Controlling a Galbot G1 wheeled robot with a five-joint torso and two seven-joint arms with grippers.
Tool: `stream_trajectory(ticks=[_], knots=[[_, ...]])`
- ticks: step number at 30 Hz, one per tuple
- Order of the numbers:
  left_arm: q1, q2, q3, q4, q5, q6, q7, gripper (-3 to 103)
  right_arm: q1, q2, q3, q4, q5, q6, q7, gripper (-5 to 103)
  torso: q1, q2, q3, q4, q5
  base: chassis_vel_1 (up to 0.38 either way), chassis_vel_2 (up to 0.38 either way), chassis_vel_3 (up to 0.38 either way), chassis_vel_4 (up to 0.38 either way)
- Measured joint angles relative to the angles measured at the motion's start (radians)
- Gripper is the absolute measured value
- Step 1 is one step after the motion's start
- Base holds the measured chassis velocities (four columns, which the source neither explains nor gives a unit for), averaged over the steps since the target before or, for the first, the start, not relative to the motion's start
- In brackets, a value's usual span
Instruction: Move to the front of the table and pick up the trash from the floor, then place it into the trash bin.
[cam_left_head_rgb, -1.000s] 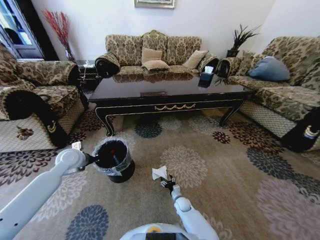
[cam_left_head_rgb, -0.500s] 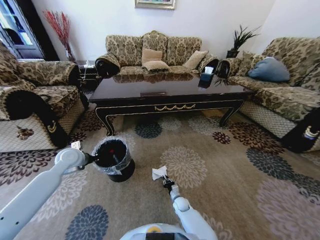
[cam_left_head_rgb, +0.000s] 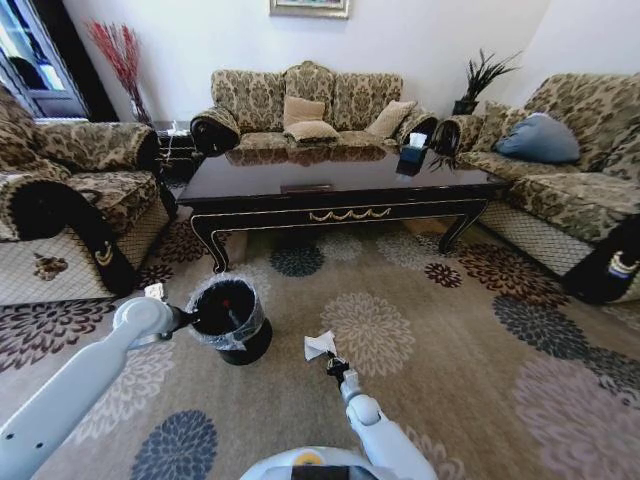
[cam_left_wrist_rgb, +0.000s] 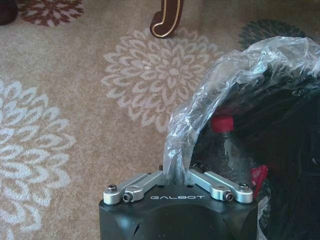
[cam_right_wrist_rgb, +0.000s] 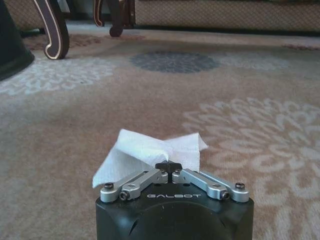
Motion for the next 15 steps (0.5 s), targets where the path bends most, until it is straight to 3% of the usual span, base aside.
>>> stream_trajectory(ticks=[7, 15], knots=[[-0.009, -0.025, 0.029, -0.009, 0.017, 0.000, 0.002, 0, -0.058, -0.069, 0.019, 0.190, 0.034, -0.027, 0.028, 0, 0.000, 0.000, 0.000, 0.0001, -0.0008, 0.000, 0.000, 0.000, 0.000], [-0.004, -0.071, 0.074, -0.055, 0.043, 0.000, -0.013, 0, -0.158, -0.176, 0.114, 0.463, 0.093, -0.074, 0.066, 0, 0.000, 0.000, 0.000, 0.0002, -0.0010, 0.000, 0.000, 0.000, 0.000]])
